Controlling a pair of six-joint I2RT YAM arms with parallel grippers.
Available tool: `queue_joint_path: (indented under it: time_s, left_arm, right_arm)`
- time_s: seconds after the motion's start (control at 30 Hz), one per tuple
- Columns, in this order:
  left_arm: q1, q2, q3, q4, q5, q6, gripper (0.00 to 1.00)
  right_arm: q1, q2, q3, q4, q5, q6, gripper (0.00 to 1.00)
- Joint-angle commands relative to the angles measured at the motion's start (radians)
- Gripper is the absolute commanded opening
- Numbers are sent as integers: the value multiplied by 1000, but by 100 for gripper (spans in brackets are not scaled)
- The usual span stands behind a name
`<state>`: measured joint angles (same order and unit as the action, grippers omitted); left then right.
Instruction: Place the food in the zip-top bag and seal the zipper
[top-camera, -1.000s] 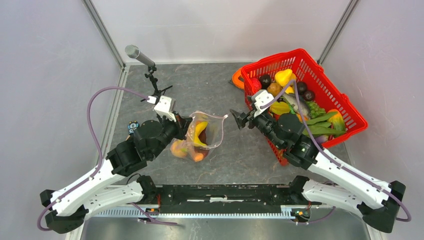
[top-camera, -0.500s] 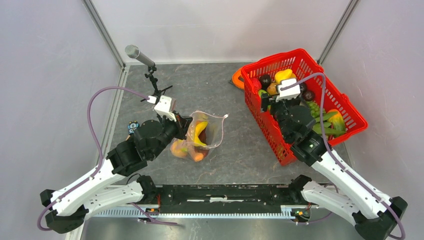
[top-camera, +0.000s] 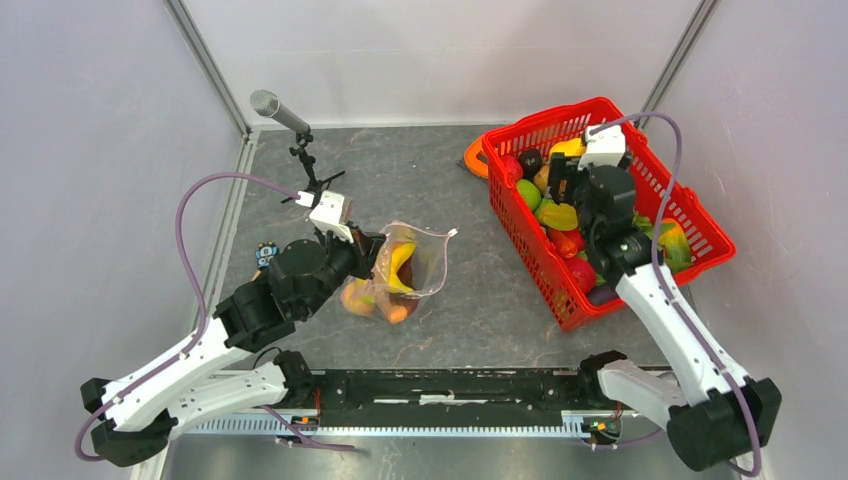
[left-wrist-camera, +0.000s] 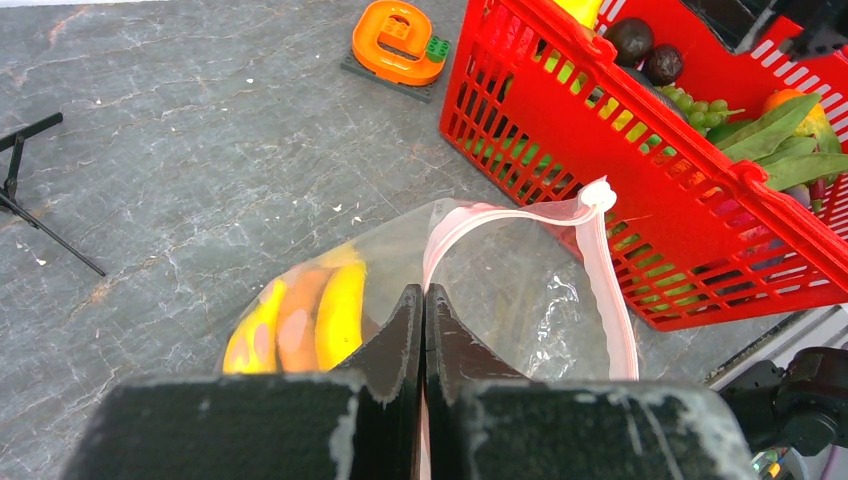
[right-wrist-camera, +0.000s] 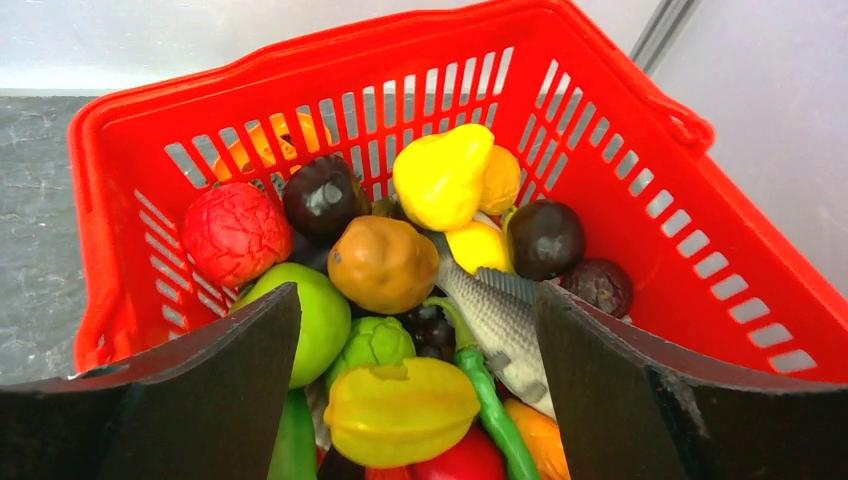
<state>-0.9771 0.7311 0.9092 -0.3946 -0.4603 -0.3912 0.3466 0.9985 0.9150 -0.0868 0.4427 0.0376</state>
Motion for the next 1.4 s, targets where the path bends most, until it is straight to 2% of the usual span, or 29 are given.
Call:
queue_joint_path:
  time_s: [0.0, 0.13, 0.27, 0.47, 0.6, 0.83, 0.9, 0.97, 1.1, 1.17, 1.2, 1.37]
  left_arm:
    - [2, -8, 23, 33, 4, -9, 4]
    - [2, -17, 26, 22, -7, -2, 4]
    - [2, -19, 26, 20, -13, 0, 4]
    - [2, -3, 36, 10, -9, -6, 4]
    - [2, -9, 30, 10, -19, -10, 4]
    - [2, 2, 30, 17, -8, -12, 4]
    - [2, 2, 30, 17, -6, -14, 4]
    - [2, 0, 28, 17, -5, -14, 4]
    - [2, -5, 25, 16, -6, -15, 4]
    - [3, -8, 23, 16, -8, -17, 4]
    - [2, -10, 23, 15, -9, -17, 4]
    - [2, -16, 17, 15, -12, -18, 4]
  right_arm:
    - [-128, 100, 91, -27, -247, 109, 88]
    - [-245, 226, 144, -8, -490, 159, 88]
    - [-277, 365, 222, -45, -527, 145, 97]
    - [-286, 506, 294, -88, -657, 112, 97]
    - [-286, 539, 299, -106, -577, 116, 98]
    - [-285, 576, 301, -162, -544, 117, 98]
    - [-286, 568, 280, -143, -534, 119, 93]
    - [-286, 556, 268, -128, -523, 129, 81]
    - [-285, 492, 211, -48, -542, 156, 50]
    - [-286, 453, 177, -2, -536, 175, 46]
    - [-286, 430, 165, 10, -533, 180, 39]
    - [-285, 311, 82, 79, -511, 200, 38]
